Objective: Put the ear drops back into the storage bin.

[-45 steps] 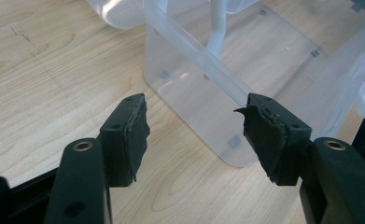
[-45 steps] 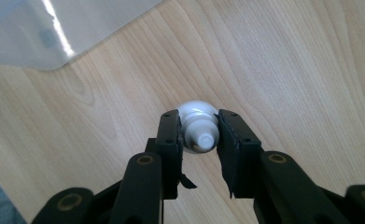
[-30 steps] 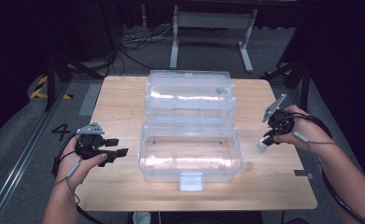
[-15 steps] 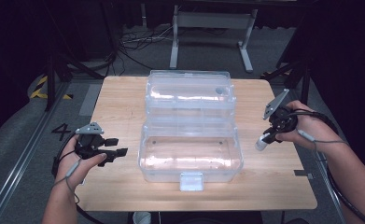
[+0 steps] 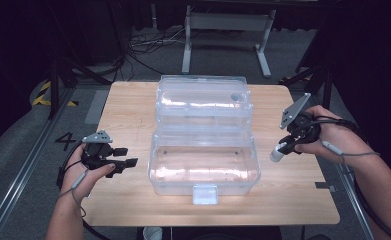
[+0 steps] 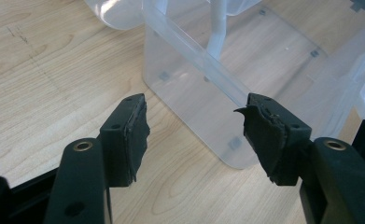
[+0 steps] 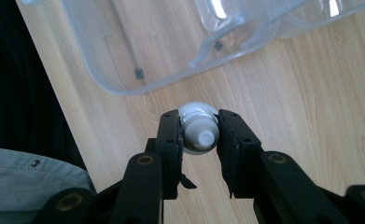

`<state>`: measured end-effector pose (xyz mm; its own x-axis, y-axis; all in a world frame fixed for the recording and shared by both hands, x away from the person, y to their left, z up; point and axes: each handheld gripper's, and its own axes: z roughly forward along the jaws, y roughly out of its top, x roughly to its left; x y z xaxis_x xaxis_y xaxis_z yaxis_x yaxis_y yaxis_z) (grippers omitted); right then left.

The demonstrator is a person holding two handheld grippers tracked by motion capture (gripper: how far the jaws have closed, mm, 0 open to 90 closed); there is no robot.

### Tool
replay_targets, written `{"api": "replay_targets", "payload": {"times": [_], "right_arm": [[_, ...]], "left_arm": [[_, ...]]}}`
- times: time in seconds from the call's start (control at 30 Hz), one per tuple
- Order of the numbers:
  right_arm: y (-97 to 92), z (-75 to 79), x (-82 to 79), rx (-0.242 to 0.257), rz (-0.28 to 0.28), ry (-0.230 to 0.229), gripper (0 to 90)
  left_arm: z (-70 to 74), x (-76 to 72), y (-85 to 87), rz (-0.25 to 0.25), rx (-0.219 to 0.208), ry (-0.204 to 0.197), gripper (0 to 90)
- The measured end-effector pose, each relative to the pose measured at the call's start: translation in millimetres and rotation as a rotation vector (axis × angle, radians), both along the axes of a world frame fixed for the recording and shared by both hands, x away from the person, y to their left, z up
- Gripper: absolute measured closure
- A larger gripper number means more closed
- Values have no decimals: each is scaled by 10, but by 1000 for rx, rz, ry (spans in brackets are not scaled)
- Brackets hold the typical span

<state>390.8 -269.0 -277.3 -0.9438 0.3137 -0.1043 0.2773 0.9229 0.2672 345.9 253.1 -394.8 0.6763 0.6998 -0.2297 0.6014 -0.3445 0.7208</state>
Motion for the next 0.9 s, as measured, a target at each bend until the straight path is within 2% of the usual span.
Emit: {"api": "replay_targets", "payload": {"times": [0.13, 0.37, 0.47, 0.53, 0.73, 0.83, 0.9], "right_arm": [[55, 33, -46, 1, 16, -10, 711], [224, 136, -151, 12, 104, -7, 711], [283, 150, -170, 14, 125, 1, 711], [303, 152, -179, 16, 127, 5, 711], [428, 124, -193, -2, 181, 6, 711], [488, 96, -197, -12, 184, 18, 711], [526, 70, -187, -10, 211, 14, 711]], "left_arm": [[0, 2, 2, 0, -3, 0, 401], [-4, 6, 2, -1, -4, 1, 401], [-4, 4, 10, 1, -7, 1, 401], [-5, 5, 13, 0, -6, 0, 401], [-5, -4, 18, -1, -4, 2, 401], [-6, -7, 22, 3, -5, 1, 401], [-8, -9, 23, 3, -4, 2, 401]]}}
